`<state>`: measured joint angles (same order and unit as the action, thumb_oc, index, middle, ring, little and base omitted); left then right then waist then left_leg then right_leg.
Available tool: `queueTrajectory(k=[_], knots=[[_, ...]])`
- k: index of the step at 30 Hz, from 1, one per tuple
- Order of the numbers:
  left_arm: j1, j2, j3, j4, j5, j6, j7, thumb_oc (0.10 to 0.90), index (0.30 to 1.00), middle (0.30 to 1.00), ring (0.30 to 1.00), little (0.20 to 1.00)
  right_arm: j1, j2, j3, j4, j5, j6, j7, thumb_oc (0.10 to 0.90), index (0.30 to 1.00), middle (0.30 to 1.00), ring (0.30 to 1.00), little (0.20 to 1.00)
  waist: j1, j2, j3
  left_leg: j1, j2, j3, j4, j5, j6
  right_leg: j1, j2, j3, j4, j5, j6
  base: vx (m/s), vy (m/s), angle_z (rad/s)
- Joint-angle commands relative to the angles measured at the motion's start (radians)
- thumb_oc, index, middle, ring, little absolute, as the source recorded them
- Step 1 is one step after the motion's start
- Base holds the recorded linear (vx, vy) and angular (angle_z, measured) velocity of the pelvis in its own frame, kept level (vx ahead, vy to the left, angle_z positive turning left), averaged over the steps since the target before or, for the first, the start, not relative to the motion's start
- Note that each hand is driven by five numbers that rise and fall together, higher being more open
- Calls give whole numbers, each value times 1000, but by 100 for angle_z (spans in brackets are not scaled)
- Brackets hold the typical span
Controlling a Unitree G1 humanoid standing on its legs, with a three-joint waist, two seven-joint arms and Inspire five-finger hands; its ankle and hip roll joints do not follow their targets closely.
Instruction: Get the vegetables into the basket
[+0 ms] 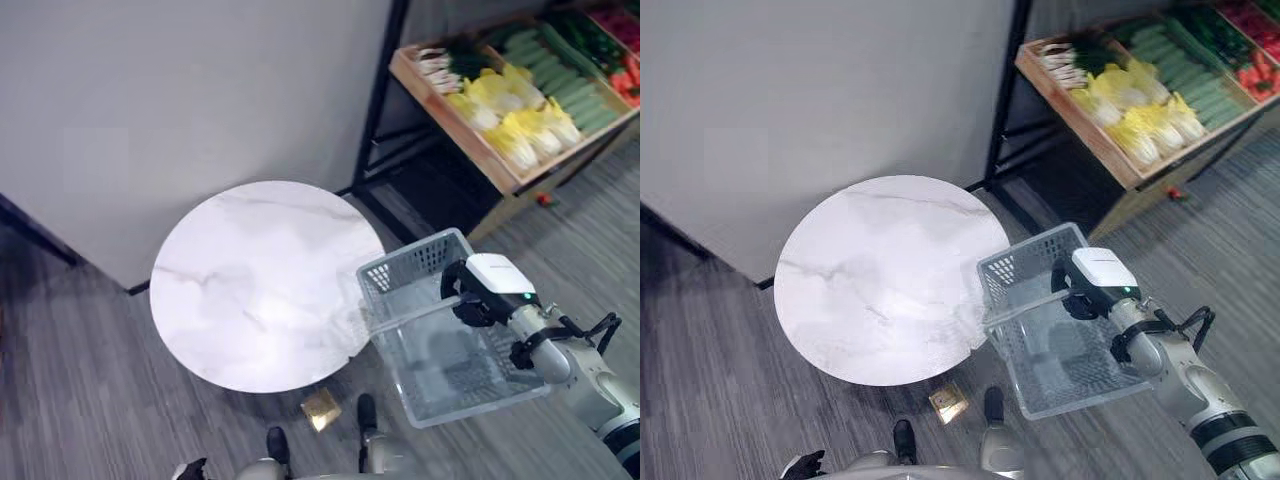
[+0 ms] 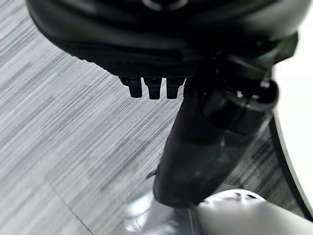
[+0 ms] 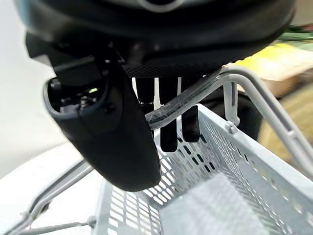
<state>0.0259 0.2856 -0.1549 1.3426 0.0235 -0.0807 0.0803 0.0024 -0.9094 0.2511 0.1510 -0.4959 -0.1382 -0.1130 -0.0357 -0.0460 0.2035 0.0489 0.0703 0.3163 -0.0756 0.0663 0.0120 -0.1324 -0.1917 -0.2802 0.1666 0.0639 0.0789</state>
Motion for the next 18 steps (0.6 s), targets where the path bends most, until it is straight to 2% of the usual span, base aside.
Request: queueTrajectory(k=[1,3,4,5,7,10,11,15,16,17,18], knots=[[8,-8,36,27,27,7,-8,900,1000,1000,1000,1000,-214,-73,-81,-119,11,-55,-91,400,300,300,300,300,48,-3,-33,-44,-3,-32,23,-72,-8,34,-118,49,33,32,112,-172,-4,-112],[22,-15,46,29,14,11,-17,900,1000,1000,1000,1000,-220,-64,-77,-114,12,-52,-91,400,300,300,300,300,67,-7,-47,-58,12,18,51,-75,-14,75,-140,-1,16,29,115,-85,-107,-151],[28,-22,49,33,9,13,-25,900,1000,1000,1000,1000,-216,-54,-77,-114,14,-47,-89,400,300,300,300,300,74,-11,-61,-49,19,44,60,-97,-29,113,-139,-28,-37,23,135,8,-261,-180],[29,-28,49,32,18,11,-26,900,1000,1000,1000,1000,-178,-51,-100,-128,11,-47,-93,400,300,300,300,300,65,-8,-71,-51,34,77,69,-88,-44,125,-127,-49,-89,22,140,40,-350,-128],[24,-36,53,29,24,11,-11,900,1000,1000,1000,1000,-124,-72,-135,-159,-7,-48,-92,400,300,300,300,300,43,-2,-73,-49,63,100,63,-61,-68,126,-97,-39,-123,9,133,3,-317,-70],[9,-46,46,13,25,7,2,900,1000,1000,1000,1000,-48,-82,-193,-186,-3,-50,-99,400,300,300,300,300,17,14,-64,-48,99,102,61,-29,-96,125,-58,-23,-133,-22,113,-12,-236,-49],[9,-47,44,13,25,7,2,900,1000,1000,1000,1000,-42,-83,-199,-190,-3,-50,-98,400,300,300,300,300,20,16,-63,-47,101,102,60,-27,-98,125,-56,-23,-132,-23,111,-21,-244,-19],[-9,-59,37,-19,9,0,24,900,1000,1000,1000,1000,40,-90,-259,-210,-1,-55,-117,400,300,300,300,300,-11,45,-39,-63,168,93,118,0,-142,128,11,4,-138,-63,71,-24,-310,-13],[-12,-60,36,-38,6,-7,33,900,1000,1000,1000,1000,53,-103,-273,-207,0,-61,-122,400,300,300,300,300,-17,47,-22,-77,195,69,192,-3,-158,136,36,25,-149,-74,52,-80,-313,1],[-16,-61,41,-45,-12,-6,39,900,1000,1000,1000,1000,45,-105,-271,-202,1,-61,-129,400,300,300,300,300,-8,46,-8,-95,196,28,225,18,-151,128,48,37,-151,-64,34,-79,-231,-14],[-16,-61,41,-45,-12,-6,39,900,1000,1000,1000,1000,43,-105,-269,-201,1,-61,-129,400,300,300,300,300,-8,47,-8,-96,197,28,227,17,-151,128,49,37,-151,-64,34,-92,-84,-60]])
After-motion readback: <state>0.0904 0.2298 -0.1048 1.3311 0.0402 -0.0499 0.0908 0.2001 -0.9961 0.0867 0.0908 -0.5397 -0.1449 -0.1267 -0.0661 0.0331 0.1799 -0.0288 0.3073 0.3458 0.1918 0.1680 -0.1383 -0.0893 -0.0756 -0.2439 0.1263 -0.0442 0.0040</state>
